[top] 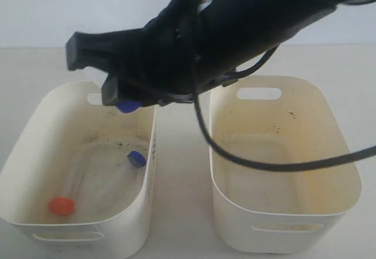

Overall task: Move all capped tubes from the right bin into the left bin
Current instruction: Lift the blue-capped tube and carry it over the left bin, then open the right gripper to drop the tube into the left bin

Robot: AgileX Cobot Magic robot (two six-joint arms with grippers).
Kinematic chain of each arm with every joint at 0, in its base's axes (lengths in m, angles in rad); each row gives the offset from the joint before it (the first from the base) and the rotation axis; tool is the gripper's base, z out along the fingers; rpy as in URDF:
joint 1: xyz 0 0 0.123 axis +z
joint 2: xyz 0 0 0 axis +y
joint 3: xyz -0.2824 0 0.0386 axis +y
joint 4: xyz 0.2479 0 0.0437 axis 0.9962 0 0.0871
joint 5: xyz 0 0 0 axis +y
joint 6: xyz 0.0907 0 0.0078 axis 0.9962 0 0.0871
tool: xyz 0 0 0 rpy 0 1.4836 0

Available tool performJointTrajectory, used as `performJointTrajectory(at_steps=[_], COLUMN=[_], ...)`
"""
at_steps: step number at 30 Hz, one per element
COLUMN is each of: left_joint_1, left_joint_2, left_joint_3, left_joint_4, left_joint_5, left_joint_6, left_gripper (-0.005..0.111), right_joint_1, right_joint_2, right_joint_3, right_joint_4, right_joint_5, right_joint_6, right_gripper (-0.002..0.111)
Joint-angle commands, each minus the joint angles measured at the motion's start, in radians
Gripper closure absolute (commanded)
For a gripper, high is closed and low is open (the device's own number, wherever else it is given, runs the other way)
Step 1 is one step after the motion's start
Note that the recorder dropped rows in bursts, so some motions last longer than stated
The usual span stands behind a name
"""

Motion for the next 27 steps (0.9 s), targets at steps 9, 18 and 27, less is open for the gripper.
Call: performJointTrajectory(at_steps=[9,18,27], left_joint_1=[-0.002,-0.002,-0.002], left_joint_2=[-0.004,-0.004,-0.004], left_joint_3=[0.003,0.003,0.003], left_joint_4=[-0.009,-0.009,-0.009], left_joint_5=[0.002,0.002,0.002], left_joint_6=[-0.002,-0.002,-0.002], left_gripper=[0.103,0.103,0.103], right_joint_1=[0.08,0.081,0.081], right_joint_2=[0.16,0.161,0.164], right_joint_3=[-0.003,-0.003,-0.003], right_joint_4=[0.034,0.053,0.051], right_joint_5=[-0.137,-0.197,-0.185], right_joint_6=[-0.04,-0.02,-0.016], right_gripper=[0.093,0.026,0.026])
